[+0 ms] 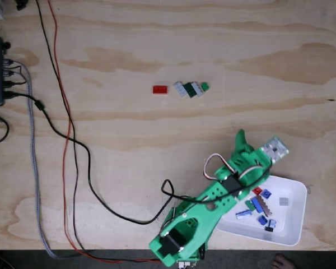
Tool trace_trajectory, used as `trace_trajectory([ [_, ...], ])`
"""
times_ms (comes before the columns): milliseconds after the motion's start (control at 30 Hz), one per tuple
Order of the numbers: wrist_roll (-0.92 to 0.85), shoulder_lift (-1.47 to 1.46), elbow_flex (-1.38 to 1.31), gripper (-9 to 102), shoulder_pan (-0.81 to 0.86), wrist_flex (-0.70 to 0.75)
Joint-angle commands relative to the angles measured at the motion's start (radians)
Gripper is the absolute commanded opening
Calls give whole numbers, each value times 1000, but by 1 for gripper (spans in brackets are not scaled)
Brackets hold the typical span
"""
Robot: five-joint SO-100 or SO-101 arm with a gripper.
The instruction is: Put all lego bricks in the bin.
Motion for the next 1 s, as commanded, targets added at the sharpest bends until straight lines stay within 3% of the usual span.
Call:
trace_trajectory([
  [0,43,-387,-321,30,-387,-83],
  [100,34,-580,-495,23,-494,-43],
  [367,-3,-839,-853,27,-653,190],
  [600,-44,-1014,-1012,26,-687,181],
  [967,-40,-1052,-1019,28,-815,137],
])
